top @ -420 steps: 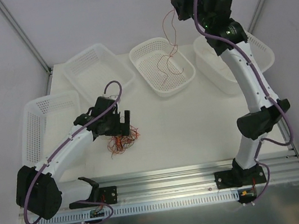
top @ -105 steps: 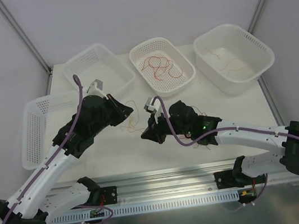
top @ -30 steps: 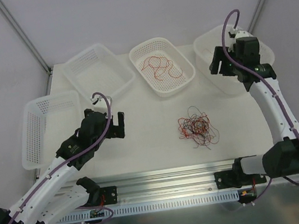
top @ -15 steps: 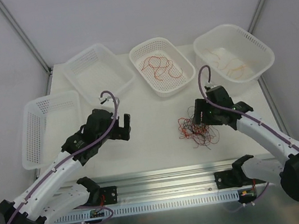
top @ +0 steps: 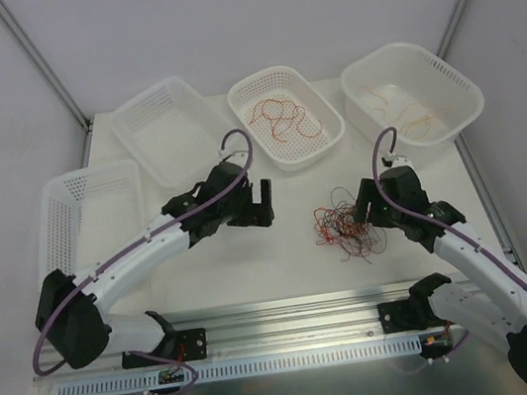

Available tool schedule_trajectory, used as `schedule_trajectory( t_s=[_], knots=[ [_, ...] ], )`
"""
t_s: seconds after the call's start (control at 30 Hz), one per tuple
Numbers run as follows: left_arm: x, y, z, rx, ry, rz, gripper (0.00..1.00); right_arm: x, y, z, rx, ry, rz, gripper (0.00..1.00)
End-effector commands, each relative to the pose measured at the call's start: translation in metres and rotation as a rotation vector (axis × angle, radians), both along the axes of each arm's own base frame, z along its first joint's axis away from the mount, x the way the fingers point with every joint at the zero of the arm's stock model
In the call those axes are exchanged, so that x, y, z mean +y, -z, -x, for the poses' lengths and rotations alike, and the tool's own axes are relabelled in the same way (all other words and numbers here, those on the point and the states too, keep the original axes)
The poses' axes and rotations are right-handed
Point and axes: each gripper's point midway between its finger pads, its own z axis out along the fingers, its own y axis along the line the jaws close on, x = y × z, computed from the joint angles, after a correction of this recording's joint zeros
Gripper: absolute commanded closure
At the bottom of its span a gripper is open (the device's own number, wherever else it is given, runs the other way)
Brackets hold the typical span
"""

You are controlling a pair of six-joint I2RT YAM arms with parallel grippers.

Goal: Untangle the cables

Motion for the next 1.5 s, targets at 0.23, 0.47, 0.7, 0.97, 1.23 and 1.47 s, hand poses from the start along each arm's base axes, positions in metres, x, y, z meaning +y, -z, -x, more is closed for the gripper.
schedule_trajectory(
  t_s=[0.23, 0.47, 0.7, 0.97, 1.23, 1.47],
  knots=[
    [-0.114, -0.002, -0.045, 0.119, -0.051, 0.165, 0.1, 0.011, 0.002, -0.009, -0.071, -0.034, -0.065, 0.28],
    [-0.164, 0.029, -0.04, 0.217, 0.041, 0.166, 0.26, 0.019, 0.013, -0.012, -0.058, -0.069, -0.083, 0.28],
    [-0.176, 0.048, -0.03, 0.267, 0.078, 0.158, 0.37, 0.022, 0.022, -0.013, -0.046, -0.084, -0.083, 0.28],
    [-0.178, 0.053, -0.026, 0.267, 0.079, 0.157, 0.83, 0.031, 0.035, -0.012, 0.001, -0.111, -0.107, 0.28],
    [-0.172, 0.05, -0.026, 0.245, 0.077, 0.152, 1.0, 0.033, 0.049, -0.01, 0.051, -0.114, -0.104, 0.32],
    [-0.135, 0.0, -0.033, 0.094, 0.011, 0.169, 1.0, 0.03, 0.067, -0.005, 0.15, -0.097, -0.072, 0.82]
  ],
)
